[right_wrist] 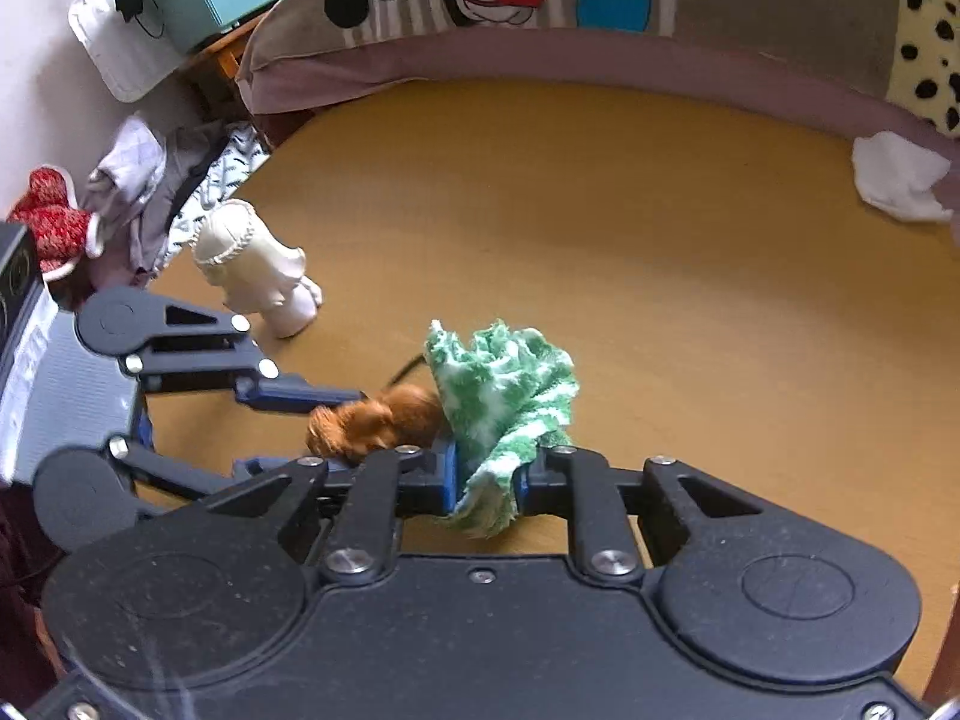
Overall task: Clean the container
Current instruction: 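Lift the green-and-white cloth away from the pendant with the right tool, then lower the brown pendant onto the table and open the left tool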
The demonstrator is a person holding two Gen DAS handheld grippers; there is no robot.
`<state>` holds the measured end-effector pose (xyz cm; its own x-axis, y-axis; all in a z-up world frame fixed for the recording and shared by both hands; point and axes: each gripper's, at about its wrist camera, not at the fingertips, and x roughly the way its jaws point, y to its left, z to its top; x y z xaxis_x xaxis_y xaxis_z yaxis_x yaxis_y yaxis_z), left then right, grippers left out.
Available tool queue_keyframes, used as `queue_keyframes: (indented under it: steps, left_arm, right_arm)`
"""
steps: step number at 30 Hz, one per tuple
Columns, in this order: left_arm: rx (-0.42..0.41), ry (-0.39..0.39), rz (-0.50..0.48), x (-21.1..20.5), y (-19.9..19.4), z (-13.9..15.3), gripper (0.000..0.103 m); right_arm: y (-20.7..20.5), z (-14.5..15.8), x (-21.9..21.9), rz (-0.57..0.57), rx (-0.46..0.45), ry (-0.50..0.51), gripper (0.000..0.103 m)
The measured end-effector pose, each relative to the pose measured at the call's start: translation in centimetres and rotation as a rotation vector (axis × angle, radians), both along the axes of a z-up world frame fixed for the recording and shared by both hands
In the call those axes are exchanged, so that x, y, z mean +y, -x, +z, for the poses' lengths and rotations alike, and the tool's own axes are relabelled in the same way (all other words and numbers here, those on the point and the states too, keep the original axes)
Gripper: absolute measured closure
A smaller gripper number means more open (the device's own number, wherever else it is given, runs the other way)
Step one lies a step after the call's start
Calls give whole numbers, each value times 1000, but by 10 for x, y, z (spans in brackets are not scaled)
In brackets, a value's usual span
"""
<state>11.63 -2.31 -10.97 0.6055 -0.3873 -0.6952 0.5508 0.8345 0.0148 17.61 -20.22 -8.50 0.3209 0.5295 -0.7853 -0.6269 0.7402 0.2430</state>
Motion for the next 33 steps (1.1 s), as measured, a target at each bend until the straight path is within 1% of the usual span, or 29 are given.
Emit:
queue_keyframes:
  steps: [4,6,8,11,12,14,16,17,19,20,21,24,26,30,33]
  left_arm:
    - [14,16,17,-1,2,1,76]
    - [29,39,22,1,-1,0,76]
    - [16,69,35,4,2,5,76]
    - [-4,114,55,9,6,16,76]
    - [15,146,53,11,7,22,76]
    - [95,231,36,18,10,36,76]
    - [171,313,-11,19,20,47,76]
    - [207,376,-33,21,26,48,76]
    - [274,478,-10,27,28,41,76]
    - [301,491,26,29,25,33,76]
    - [323,497,59,30,20,23,76]
    - [287,387,143,23,12,4,76]
    - [246,348,177,20,8,-3,76]
    - [208,344,210,16,1,-7,76]
    - [205,365,237,16,-5,-10,76]
  right_arm:
    - [1,3,0,6,-21,21,86]
    - [1,3,-4,7,-25,19,86]
    - [3,4,-11,2,-37,18,86]
    - [1,4,-6,-15,-48,3,86]
    - [-1,7,-8,-25,-51,-10,86]
    - [-5,15,-17,-47,-49,-59,86]
    - [-9,26,-29,-80,-68,-92,86]
    - [-11,31,-34,-92,-76,-102,86]
    - [-12,36,-38,-114,-89,-112,86]
    - [-12,36,-37,-112,-90,-112,86]
    - [-11,36,-35,-106,-89,-110,86]
    - [-6,32,-25,-75,-85,-92,86]
    - [-5,28,-20,-58,-76,-81,86]
    - [-8,18,-16,-45,-53,-55,86]
    - [-9,12,-15,-36,-41,-36,86]
